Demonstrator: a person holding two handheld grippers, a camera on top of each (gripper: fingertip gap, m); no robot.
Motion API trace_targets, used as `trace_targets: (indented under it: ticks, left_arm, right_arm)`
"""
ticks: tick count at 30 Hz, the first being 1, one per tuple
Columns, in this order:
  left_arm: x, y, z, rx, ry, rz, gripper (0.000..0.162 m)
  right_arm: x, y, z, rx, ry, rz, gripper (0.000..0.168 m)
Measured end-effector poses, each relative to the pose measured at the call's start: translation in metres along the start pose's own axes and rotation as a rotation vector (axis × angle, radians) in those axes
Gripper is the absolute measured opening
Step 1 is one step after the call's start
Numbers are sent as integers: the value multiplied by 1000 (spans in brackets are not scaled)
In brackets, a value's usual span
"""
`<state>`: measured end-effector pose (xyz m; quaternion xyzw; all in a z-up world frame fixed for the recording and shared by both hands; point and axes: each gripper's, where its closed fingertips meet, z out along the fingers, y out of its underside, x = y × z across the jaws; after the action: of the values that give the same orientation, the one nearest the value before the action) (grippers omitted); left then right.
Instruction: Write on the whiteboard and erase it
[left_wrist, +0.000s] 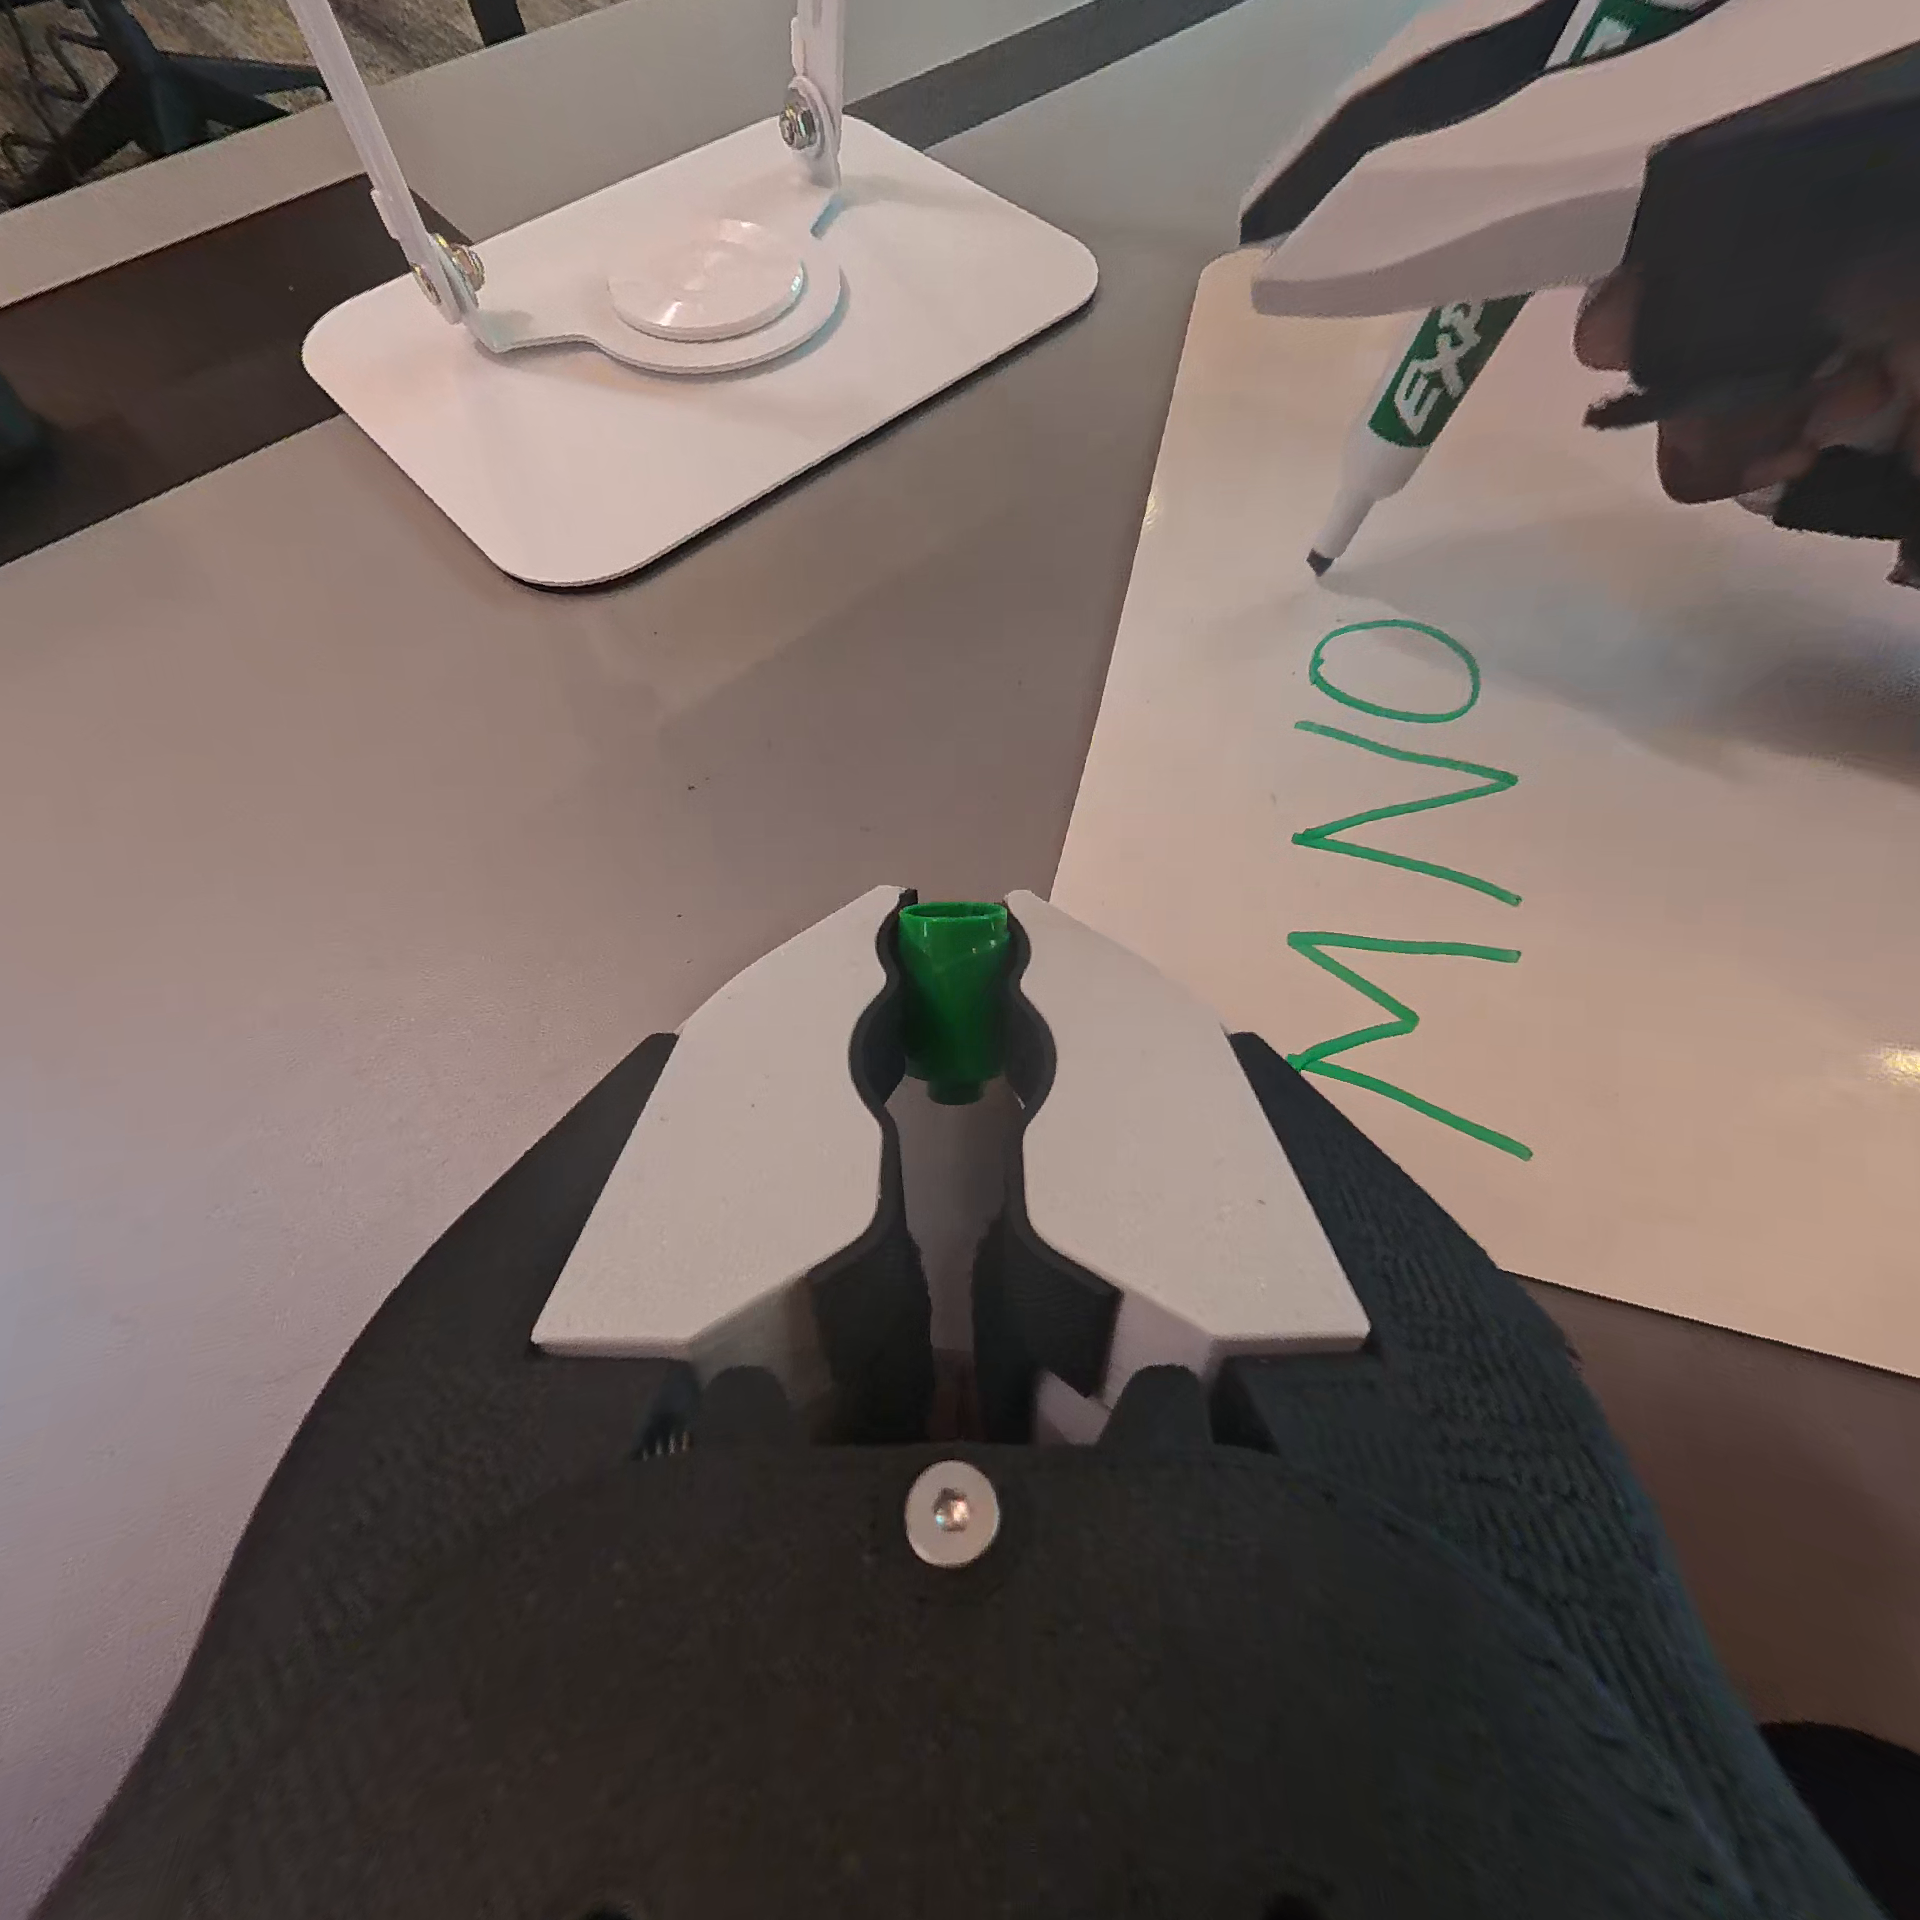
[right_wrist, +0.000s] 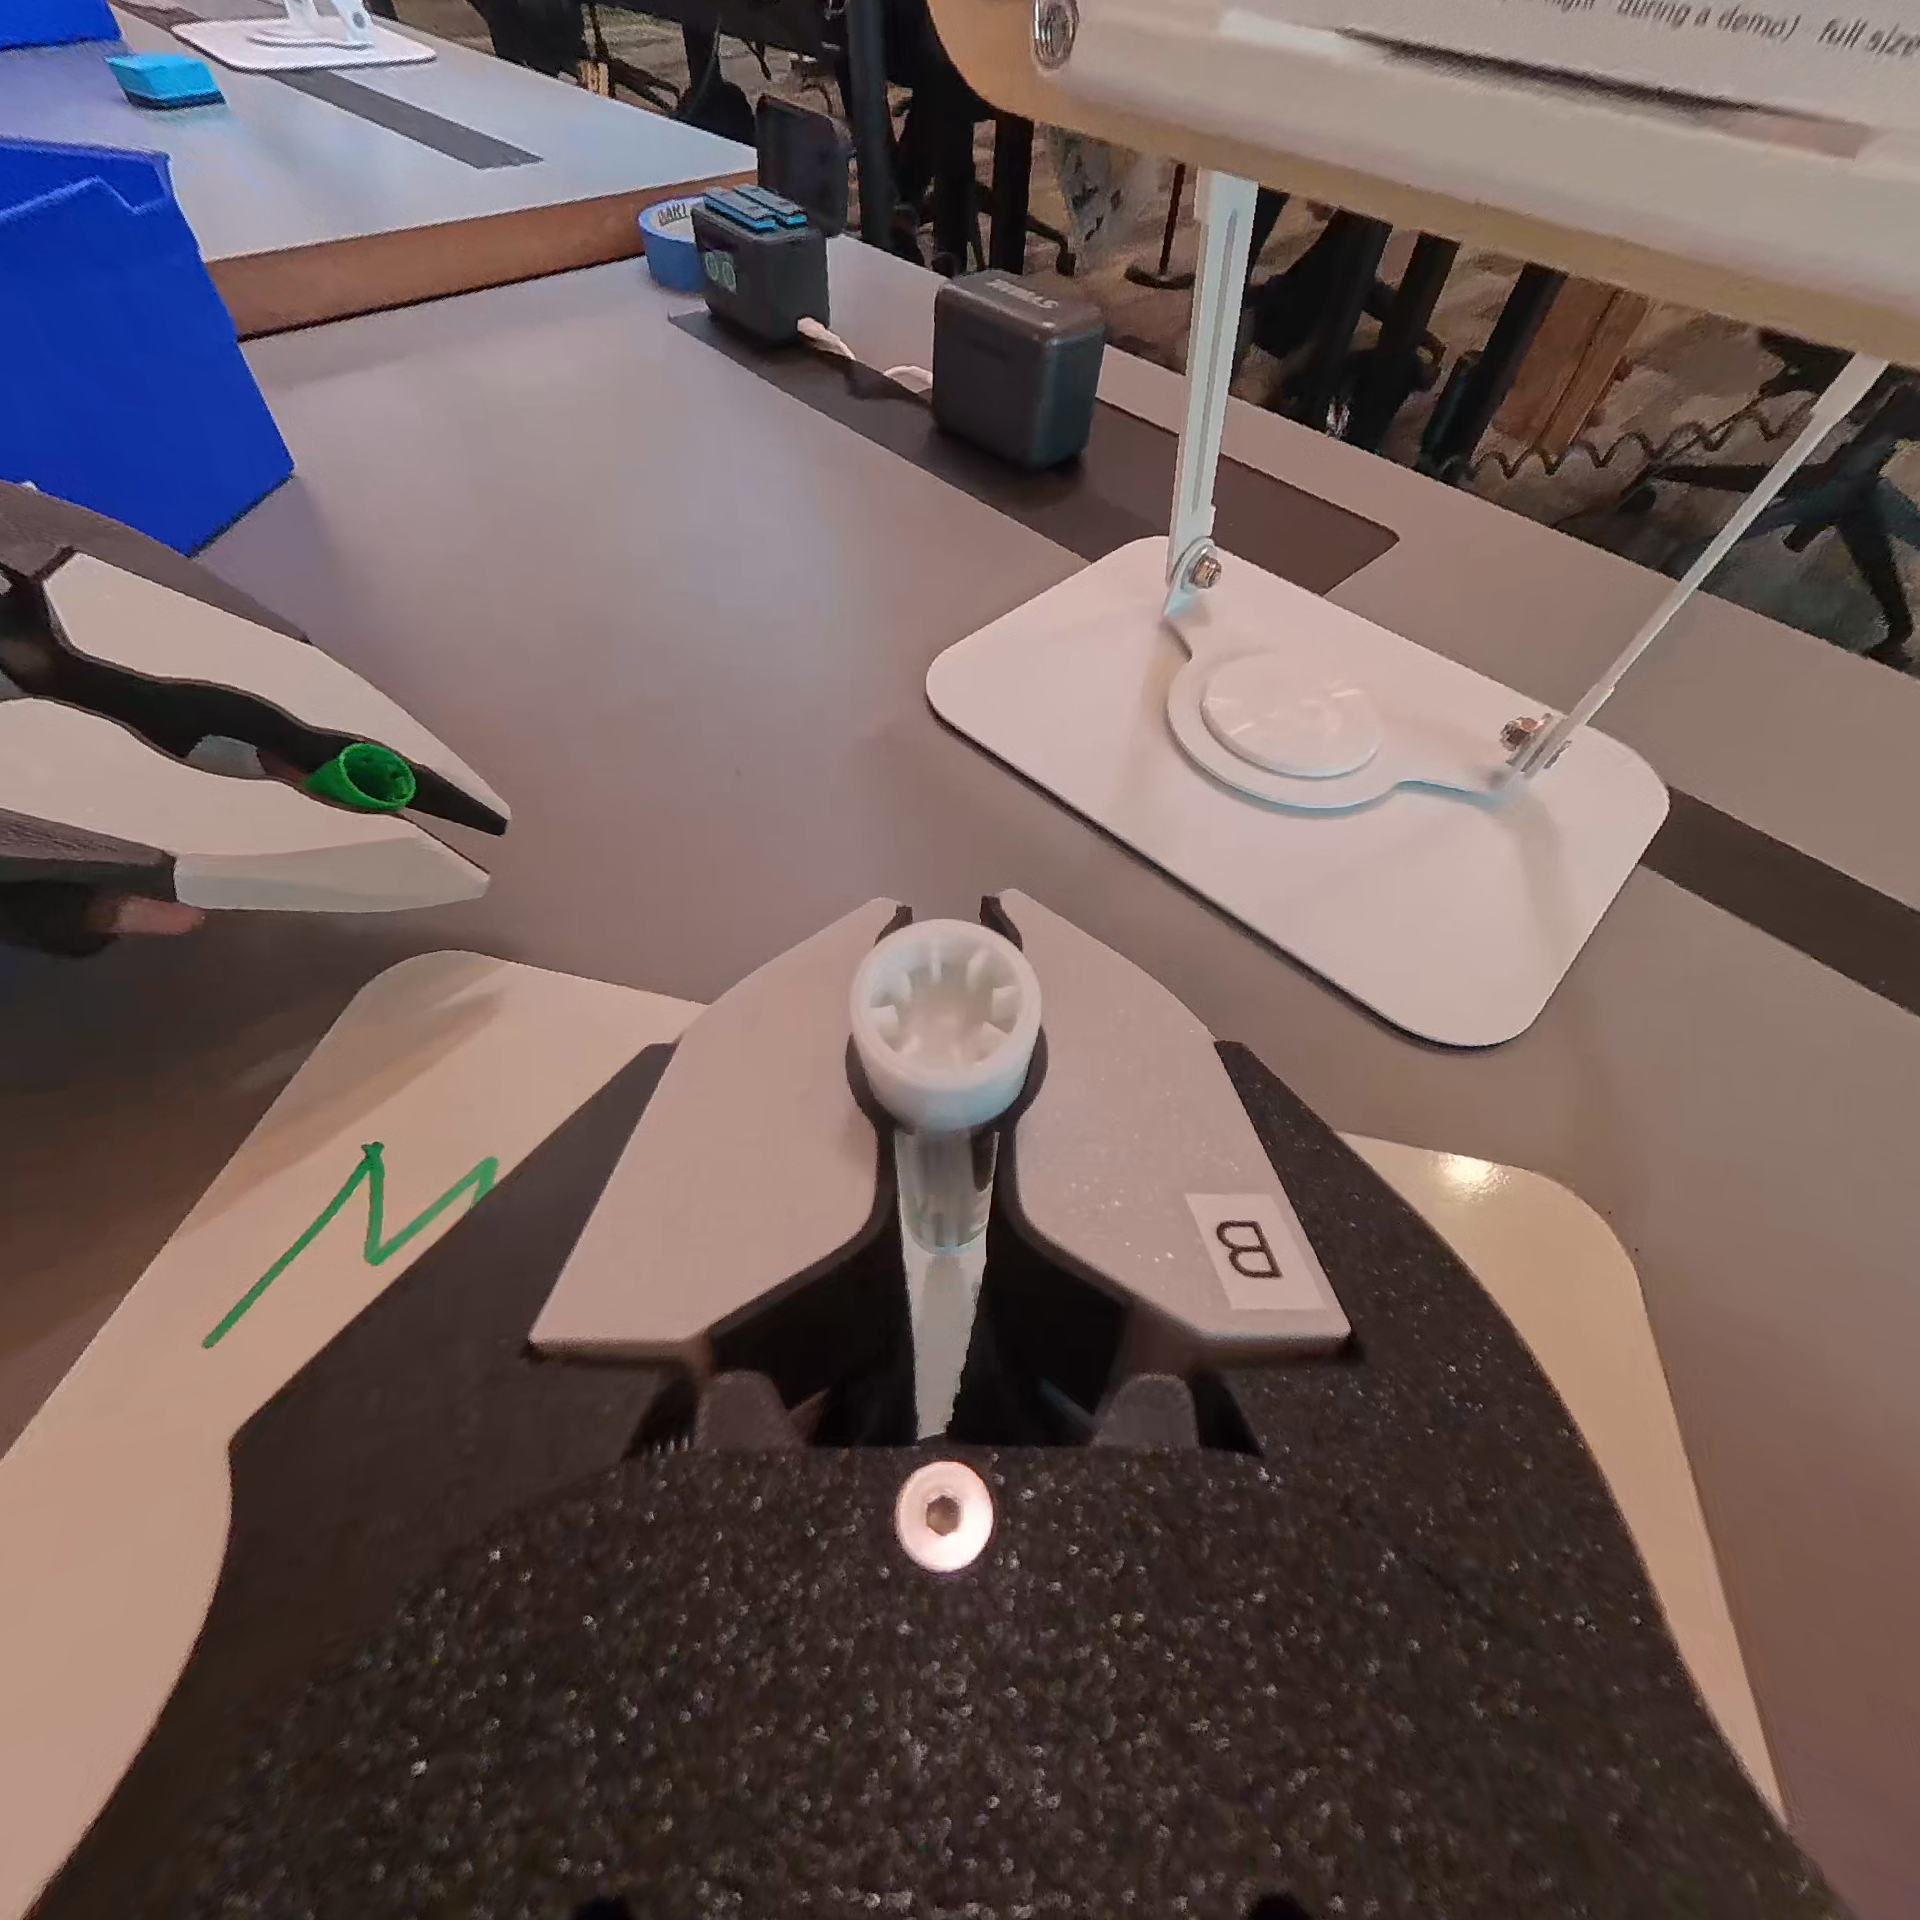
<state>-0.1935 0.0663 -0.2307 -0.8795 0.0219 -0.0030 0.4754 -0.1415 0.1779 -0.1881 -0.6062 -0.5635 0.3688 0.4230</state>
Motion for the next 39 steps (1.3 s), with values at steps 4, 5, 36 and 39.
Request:
trace_targets:
  ticks: [4,5,36,39]
  left_arm:
    - [0,1,0,-4,-1,4,14]
    - [0,1,1,-6,0,4,14]
    - [2,0,1,-3,6,14,14]
    - [3,1,1,-3,6,16,14]
  right_arm:
    - [0,8,-12,-16,8,12,13]
    - [0,11,-18,-19,13,14,13]
    - [-1,11,-23,-8,28,8,14]
    - [16,0,-23,35,52,36,13]
